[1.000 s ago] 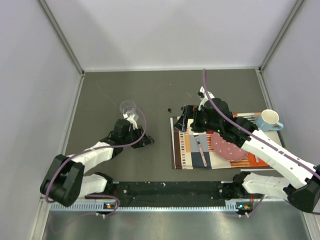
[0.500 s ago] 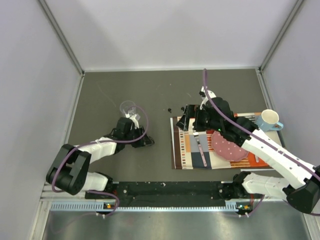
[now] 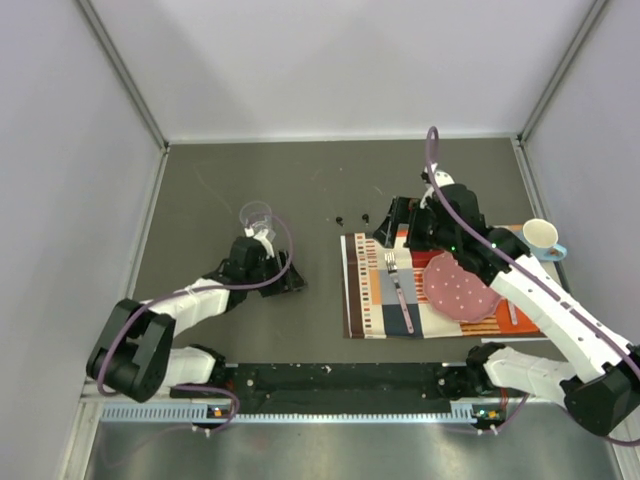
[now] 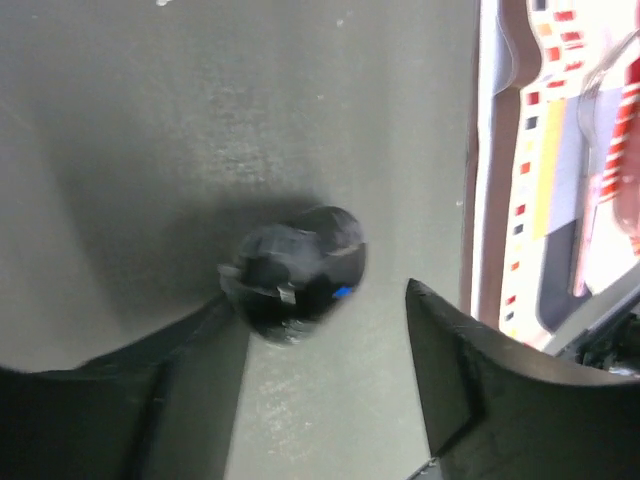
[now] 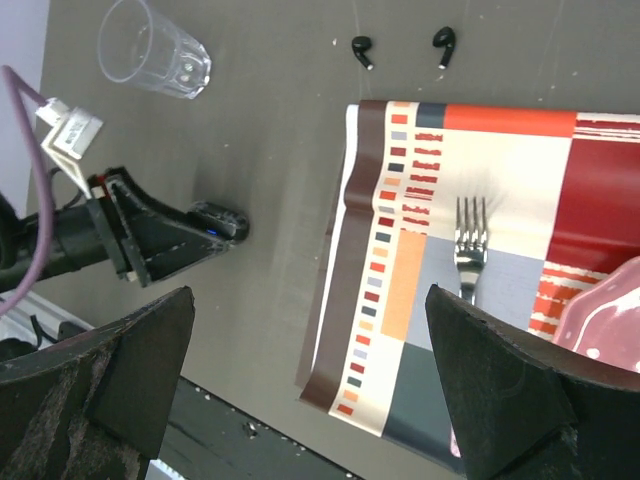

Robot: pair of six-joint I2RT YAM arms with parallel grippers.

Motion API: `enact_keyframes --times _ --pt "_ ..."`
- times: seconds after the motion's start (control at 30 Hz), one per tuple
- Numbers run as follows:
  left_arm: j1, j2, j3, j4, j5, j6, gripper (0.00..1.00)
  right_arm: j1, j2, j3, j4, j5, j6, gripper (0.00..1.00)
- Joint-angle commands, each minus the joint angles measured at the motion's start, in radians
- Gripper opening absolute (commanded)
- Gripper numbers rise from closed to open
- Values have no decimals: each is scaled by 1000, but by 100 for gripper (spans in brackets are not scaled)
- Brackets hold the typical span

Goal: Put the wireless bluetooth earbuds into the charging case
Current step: Place the charging case at the center of the board.

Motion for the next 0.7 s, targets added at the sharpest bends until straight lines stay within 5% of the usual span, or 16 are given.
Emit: enact_keyframes --times 0.0,0.03,0.37,0.67 --pt "4 -62 -14 -40 -58 6 84 -40 -32 -2 -20 -18 -56 99" --pt "4 -79 -11 -53 -64 8 99 -59 -34 0 -27 -13 -62 99" --pt "4 -258 21 -230 -134 28 99 -230 -26 6 -80 -1 -101 99" --pt "3 -734 142 -442 -372 129 98 -393 124 107 -174 88 17 99"
